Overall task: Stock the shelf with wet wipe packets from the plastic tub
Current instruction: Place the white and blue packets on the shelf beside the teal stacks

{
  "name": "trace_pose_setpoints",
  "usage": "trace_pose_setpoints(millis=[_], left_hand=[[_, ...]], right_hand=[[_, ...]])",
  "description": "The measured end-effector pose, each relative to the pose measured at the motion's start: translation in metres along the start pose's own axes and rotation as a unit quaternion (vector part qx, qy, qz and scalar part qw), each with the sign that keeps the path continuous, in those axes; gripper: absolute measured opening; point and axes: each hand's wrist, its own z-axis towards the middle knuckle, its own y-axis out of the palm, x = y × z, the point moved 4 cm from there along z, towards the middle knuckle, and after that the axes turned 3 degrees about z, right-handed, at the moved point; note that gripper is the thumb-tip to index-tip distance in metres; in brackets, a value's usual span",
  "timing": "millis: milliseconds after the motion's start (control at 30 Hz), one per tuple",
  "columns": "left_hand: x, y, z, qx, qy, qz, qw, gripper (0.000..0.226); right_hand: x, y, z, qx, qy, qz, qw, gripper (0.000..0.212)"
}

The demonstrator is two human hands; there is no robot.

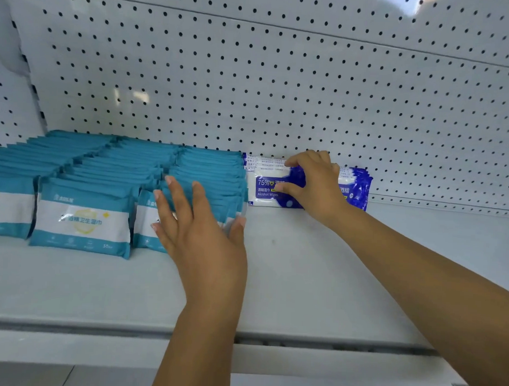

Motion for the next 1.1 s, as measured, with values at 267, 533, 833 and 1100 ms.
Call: trace_pose_setpoints(millis=[267,533,833,1100], left_hand=[[0.023,-0.006,-0.02,0.013,0.096,-0.081,0.992,0.055],[0.079,0.008,-0.072,-0.086,0.174,-0.122,0.973,0.047],[0.157,0.026,-0.169,-0.261,0.288,-0.144,0.91,0.051],[0.183,0.061,-0.25,-0.432,0.394,-0.178,0.792,0.047]], right_hand=[[0.004,-0.061,-0.07,-0.088,0.028,-0.05,0.994,0.056],[0.023,-0.15,-0.158,-0.134,0.103,-0.084,0.982,0.063],[0.043,-0.245,-0.273,-0.074,0.199,-0.112,0.971,0.057],[0.075,-0.285,-0.41,-0.084,0.343,-0.13,0.926,0.053]])
